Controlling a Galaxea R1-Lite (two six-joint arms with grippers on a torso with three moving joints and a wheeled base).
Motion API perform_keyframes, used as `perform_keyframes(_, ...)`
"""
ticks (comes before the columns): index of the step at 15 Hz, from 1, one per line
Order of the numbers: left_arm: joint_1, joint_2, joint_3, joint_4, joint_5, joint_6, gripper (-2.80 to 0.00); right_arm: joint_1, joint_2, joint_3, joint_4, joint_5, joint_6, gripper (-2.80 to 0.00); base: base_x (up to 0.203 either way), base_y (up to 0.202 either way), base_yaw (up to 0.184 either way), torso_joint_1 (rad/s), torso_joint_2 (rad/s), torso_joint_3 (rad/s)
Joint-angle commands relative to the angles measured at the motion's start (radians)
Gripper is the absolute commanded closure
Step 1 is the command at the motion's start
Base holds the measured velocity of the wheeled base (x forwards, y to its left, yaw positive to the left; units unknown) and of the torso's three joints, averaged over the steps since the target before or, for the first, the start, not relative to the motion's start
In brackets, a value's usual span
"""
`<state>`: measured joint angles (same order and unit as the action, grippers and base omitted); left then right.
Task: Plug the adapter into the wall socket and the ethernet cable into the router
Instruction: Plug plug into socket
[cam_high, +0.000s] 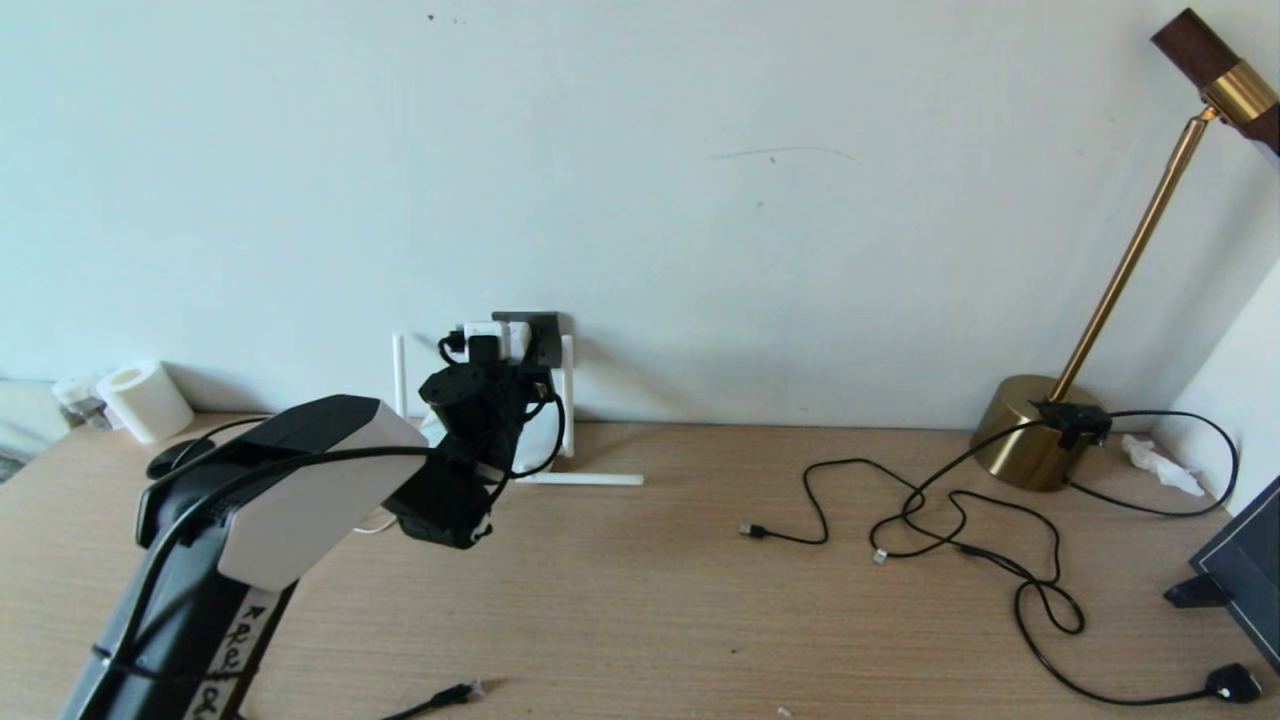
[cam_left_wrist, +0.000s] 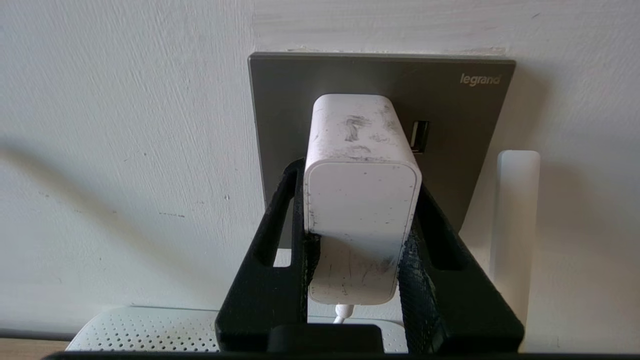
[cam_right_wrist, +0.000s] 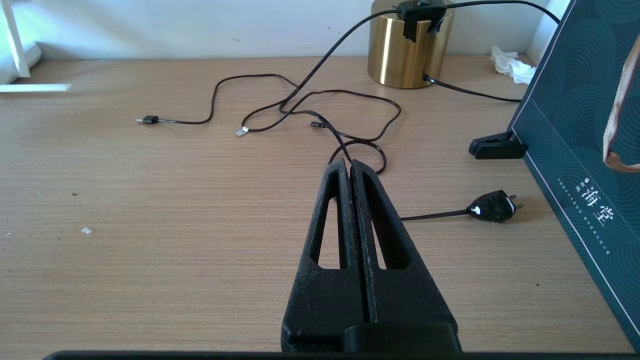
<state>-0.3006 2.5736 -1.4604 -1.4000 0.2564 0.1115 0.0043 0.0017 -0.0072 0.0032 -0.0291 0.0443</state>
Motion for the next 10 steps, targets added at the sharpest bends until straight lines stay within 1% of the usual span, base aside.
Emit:
perform_keyframes(1,0.000,0.000,0.000,-0.007,0.003,0.000,0.00,0.000,0.000,0.000,0.000,0.000,0.000,0.00,0.000,0.000,0.000,0.000,0.00,0.000)
perform_keyframes(3,0.000,-0.003,0.002,-0.007,0.003,0.000,0.00,0.000,0.000,0.001,0.000,0.000,0.000,0.00,0.000,0.000,0.000,0.000,0.00,0.000)
perform_keyframes(4,0.000,-0.004,0.002,-0.008,0.003,-0.001,-2.80,0.000,0.000,0.000,0.000,0.000,0.000,0.00,0.000,0.000,0.000,0.000,0.00,0.000)
perform_keyframes(10,0.000,-0.024,0.024,-0.013,0.004,-0.001,-2.80,0.000,0.000,0.000,0.000,0.000,0.000,0.00,0.000,0.000,0.000,0.000,0.00,0.000)
